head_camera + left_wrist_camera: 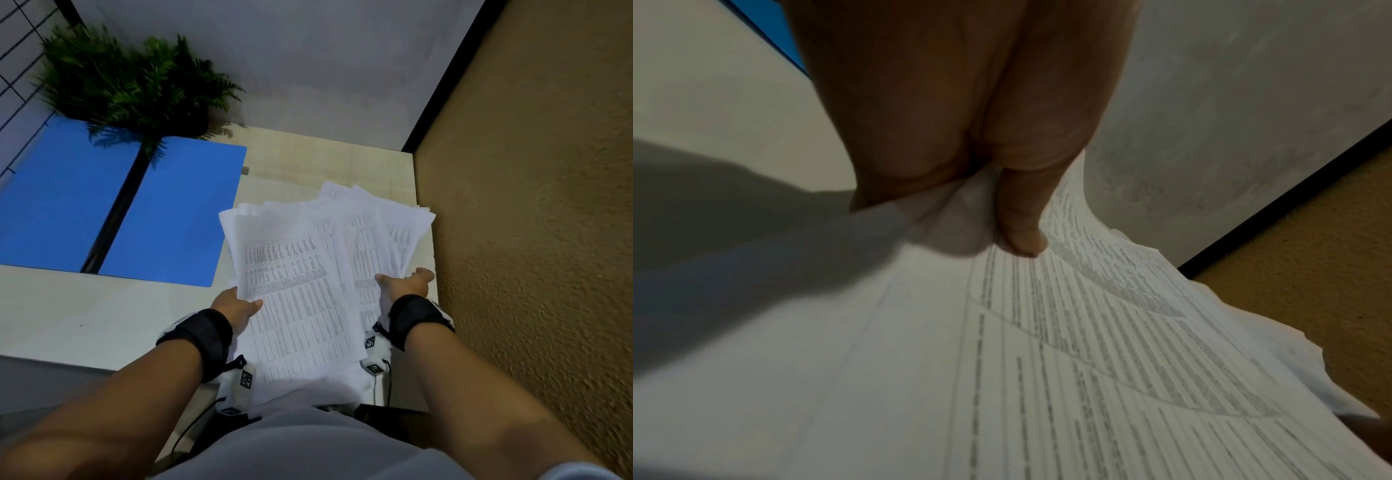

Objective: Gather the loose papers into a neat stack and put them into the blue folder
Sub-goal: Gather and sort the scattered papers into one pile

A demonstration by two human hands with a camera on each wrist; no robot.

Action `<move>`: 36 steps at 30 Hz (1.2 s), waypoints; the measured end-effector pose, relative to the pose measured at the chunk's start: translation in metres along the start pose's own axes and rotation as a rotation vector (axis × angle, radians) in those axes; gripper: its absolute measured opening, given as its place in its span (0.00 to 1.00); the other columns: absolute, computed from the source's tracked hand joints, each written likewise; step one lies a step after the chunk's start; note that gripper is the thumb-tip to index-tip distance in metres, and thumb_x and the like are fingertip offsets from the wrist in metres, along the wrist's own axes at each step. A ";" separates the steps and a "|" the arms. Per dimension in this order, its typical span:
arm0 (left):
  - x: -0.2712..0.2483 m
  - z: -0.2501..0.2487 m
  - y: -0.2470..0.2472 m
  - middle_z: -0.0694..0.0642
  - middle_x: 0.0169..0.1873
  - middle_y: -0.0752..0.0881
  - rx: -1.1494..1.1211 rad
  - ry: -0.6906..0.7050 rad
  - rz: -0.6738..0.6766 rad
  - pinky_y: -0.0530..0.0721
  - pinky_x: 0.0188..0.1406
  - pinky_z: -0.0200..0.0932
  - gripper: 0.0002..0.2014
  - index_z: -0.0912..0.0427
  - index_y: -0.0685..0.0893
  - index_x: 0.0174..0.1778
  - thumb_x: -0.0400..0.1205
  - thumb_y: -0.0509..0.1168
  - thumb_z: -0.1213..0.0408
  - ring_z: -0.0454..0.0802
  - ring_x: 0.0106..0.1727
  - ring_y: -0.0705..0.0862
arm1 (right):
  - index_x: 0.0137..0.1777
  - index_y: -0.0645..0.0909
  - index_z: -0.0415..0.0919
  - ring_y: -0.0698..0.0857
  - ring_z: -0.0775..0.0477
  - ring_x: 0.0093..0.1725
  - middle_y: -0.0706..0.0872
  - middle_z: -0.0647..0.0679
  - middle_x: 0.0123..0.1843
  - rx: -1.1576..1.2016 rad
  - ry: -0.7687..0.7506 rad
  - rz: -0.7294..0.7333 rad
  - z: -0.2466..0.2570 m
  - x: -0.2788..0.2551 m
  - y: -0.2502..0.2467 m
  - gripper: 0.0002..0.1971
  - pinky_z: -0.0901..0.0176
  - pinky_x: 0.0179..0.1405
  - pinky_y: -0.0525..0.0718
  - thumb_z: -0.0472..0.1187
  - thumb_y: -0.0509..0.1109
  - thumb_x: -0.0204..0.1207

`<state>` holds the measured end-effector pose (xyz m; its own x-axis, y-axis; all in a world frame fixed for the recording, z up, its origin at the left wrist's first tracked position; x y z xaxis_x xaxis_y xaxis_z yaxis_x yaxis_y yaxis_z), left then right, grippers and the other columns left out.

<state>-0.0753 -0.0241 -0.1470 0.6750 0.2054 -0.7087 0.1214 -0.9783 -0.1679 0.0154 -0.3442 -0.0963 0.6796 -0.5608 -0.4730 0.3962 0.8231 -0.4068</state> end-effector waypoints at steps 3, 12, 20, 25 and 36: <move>-0.002 -0.002 0.001 0.61 0.65 0.85 0.028 -0.011 -0.014 0.76 0.72 0.64 0.24 0.62 0.81 0.68 0.75 0.73 0.67 0.64 0.66 0.83 | 0.52 0.84 0.39 0.86 0.40 0.51 0.88 0.40 0.56 -0.033 -0.043 0.095 0.005 -0.001 -0.010 0.14 0.48 0.58 0.85 0.27 0.76 0.67; -0.018 -0.018 0.008 0.62 0.64 0.85 0.170 0.008 -0.102 0.78 0.60 0.47 0.21 0.65 0.79 0.70 0.81 0.69 0.67 0.64 0.65 0.83 | 0.54 0.80 0.36 0.82 0.43 0.46 0.83 0.42 0.47 -0.325 -0.496 -0.054 0.067 -0.029 -0.083 0.06 0.58 0.46 0.76 0.37 0.65 0.81; -0.022 -0.020 0.009 0.62 0.65 0.84 0.165 -0.008 -0.085 0.78 0.64 0.49 0.21 0.64 0.79 0.71 0.81 0.69 0.68 0.64 0.66 0.82 | 0.37 0.72 0.34 0.77 0.41 0.33 0.76 0.41 0.31 -0.456 -0.784 -0.250 0.120 -0.064 -0.123 0.11 0.57 0.34 0.72 0.39 0.63 0.80; -0.029 -0.025 0.010 0.64 0.68 0.83 0.189 0.002 -0.088 0.77 0.62 0.48 0.21 0.64 0.78 0.72 0.82 0.68 0.67 0.64 0.67 0.82 | 0.41 0.76 0.32 0.82 0.37 0.36 0.83 0.33 0.37 -0.394 -0.886 -0.325 0.149 -0.082 -0.138 0.10 0.54 0.37 0.75 0.40 0.63 0.78; -0.035 -0.027 0.009 0.63 0.66 0.84 0.189 -0.024 -0.077 0.78 0.64 0.50 0.20 0.65 0.79 0.71 0.82 0.68 0.68 0.65 0.66 0.82 | 0.46 0.76 0.30 0.83 0.31 0.43 0.85 0.29 0.44 -0.419 -0.982 -0.590 0.178 -0.100 -0.176 0.13 0.55 0.35 0.67 0.42 0.58 0.81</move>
<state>-0.0781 -0.0407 -0.1050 0.6511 0.2825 -0.7045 0.0317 -0.9374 -0.3467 -0.0128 -0.4175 0.1617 0.7121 -0.3840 0.5878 0.6953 0.2701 -0.6660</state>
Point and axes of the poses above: each hand's wrist, its own x-axis towards the middle knuckle, its own y-axis out of the palm, z = x × y, the point moved 2 cm from there along x, towards the middle knuckle
